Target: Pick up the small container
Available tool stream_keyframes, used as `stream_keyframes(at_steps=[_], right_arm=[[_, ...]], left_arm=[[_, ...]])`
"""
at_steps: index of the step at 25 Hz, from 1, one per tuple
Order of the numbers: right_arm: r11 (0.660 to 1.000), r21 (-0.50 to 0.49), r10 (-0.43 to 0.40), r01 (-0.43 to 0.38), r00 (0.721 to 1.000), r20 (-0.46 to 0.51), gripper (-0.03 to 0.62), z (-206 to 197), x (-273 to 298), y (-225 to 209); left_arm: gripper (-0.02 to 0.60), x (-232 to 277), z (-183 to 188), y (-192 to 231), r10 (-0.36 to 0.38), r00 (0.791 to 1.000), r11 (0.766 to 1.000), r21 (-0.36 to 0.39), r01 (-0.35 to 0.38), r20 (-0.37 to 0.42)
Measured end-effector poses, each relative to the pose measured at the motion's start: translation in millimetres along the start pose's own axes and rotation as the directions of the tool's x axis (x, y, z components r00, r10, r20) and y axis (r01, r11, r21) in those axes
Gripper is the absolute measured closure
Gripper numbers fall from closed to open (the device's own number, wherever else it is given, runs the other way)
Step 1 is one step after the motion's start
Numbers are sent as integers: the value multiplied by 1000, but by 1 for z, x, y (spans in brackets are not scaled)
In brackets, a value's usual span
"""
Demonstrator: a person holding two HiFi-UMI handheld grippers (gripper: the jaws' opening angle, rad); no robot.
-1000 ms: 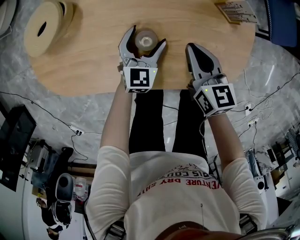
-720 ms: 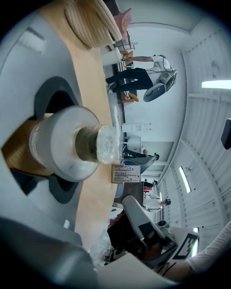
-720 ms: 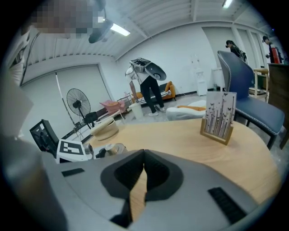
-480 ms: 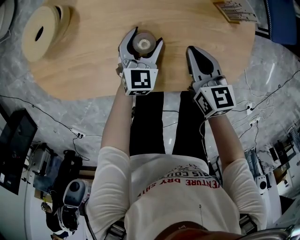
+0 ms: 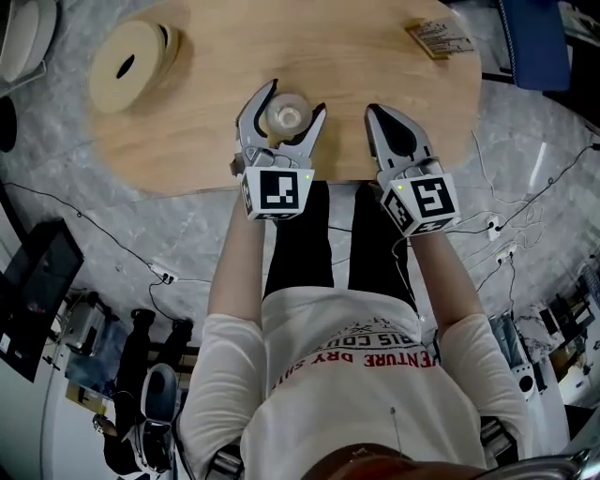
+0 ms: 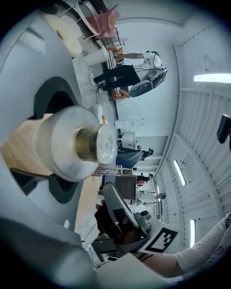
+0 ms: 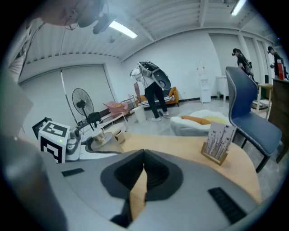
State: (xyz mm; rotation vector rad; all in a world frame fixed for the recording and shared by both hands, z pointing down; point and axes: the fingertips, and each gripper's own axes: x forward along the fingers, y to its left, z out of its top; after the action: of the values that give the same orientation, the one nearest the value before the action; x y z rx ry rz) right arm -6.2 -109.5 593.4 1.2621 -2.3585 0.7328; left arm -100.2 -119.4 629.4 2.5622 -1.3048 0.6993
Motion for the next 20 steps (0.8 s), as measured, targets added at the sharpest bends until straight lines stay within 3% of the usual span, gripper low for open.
stream_keyframes(at_steps=[11,16,20], right_arm=[[990,-121,83,-71,991,103,588,134,-80,38],[977,-193,123,-91,980,159,588,189,-130,50],[971,-220,141,-90,964,227,588,230,-170,54]], left_arm=[[242,-106,166,15,96,990,995,2,-97,101],[242,-151,237,9,152,975,988,-26,-150,161],[242,-178,286,0,184,961,982,-4,-188,208]])
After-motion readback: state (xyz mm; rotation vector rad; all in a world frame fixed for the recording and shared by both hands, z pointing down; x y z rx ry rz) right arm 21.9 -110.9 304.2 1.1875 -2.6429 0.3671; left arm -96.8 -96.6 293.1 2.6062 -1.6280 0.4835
